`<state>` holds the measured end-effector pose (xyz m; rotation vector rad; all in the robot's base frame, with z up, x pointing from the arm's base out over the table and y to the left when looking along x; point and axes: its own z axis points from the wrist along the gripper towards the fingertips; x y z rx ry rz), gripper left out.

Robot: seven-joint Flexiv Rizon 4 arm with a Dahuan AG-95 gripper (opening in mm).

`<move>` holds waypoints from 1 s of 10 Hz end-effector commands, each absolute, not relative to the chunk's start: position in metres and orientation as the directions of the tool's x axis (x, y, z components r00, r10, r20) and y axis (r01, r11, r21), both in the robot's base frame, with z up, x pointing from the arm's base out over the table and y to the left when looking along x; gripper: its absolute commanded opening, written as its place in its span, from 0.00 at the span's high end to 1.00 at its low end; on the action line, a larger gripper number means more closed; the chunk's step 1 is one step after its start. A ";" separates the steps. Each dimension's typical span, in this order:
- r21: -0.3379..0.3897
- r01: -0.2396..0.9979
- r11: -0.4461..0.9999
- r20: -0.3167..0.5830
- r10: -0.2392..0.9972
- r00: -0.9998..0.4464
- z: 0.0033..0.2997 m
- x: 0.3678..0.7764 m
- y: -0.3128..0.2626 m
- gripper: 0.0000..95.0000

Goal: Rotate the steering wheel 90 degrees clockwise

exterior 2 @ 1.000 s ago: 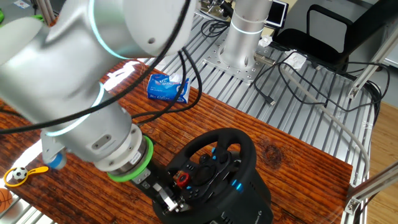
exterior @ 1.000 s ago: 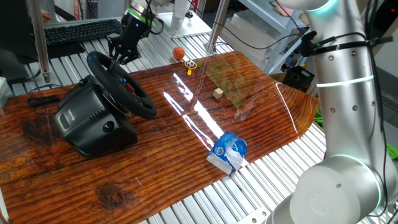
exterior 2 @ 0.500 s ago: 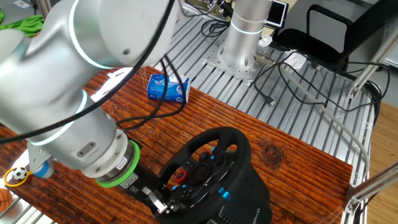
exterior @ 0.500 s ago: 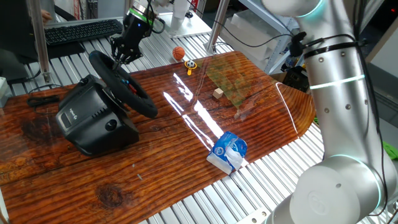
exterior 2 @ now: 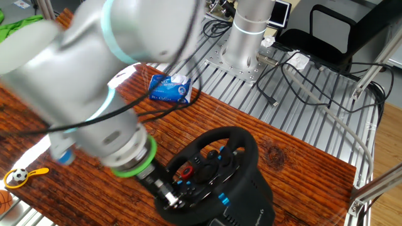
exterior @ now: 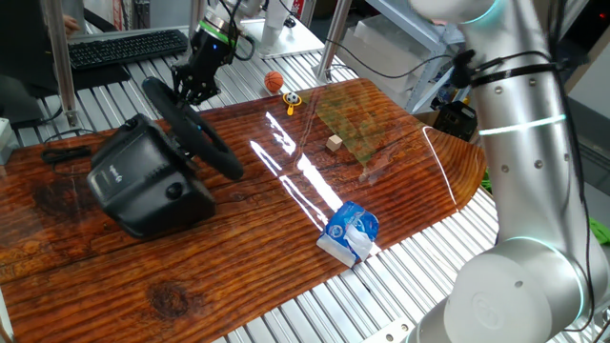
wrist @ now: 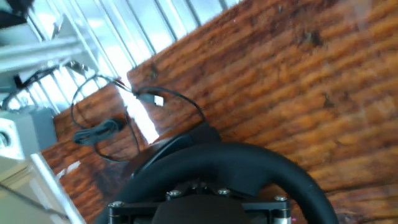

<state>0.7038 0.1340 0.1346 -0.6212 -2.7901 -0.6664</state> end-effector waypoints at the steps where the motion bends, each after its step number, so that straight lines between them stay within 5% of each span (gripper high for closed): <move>1: 0.348 0.442 0.827 0.293 0.352 -0.889 0.133 0.707 0.130 1.00; 10: 0.338 0.443 0.830 0.297 0.353 -0.887 0.124 0.697 0.119 1.00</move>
